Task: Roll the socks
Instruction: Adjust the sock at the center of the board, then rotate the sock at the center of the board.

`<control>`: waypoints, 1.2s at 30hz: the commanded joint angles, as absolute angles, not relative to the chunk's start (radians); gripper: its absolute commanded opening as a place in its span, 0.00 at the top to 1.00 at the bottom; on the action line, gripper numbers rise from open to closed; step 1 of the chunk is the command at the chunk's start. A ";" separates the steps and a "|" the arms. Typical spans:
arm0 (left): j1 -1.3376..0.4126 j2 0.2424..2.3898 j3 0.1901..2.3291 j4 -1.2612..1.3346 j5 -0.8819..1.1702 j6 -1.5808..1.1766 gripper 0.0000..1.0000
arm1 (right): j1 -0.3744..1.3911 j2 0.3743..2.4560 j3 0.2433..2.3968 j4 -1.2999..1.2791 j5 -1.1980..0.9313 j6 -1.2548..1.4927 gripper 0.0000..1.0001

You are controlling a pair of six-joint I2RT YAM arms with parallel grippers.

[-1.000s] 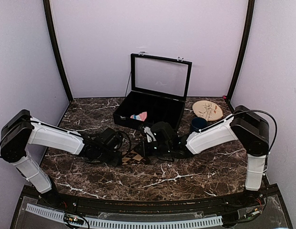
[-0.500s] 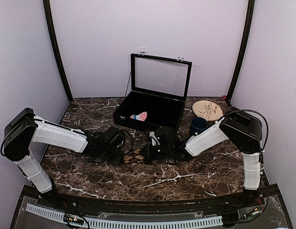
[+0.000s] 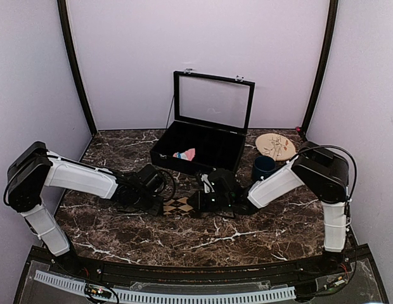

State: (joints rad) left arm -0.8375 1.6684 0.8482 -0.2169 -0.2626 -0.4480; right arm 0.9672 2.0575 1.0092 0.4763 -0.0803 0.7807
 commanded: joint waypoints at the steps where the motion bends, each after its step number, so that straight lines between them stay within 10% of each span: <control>1: -0.812 1.684 0.804 -0.334 -0.273 -0.431 1.00 | 0.952 2.033 0.947 0.428 -0.043 0.762 0.85; 27: -0.800 1.714 0.801 -0.295 -0.250 -0.394 0.98 | 0.999 1.932 0.856 0.473 -0.134 0.899 0.62; 36: -0.796 1.683 0.808 -0.295 -0.263 -0.402 0.75 | 1.050 1.927 0.894 0.347 -0.079 0.868 0.66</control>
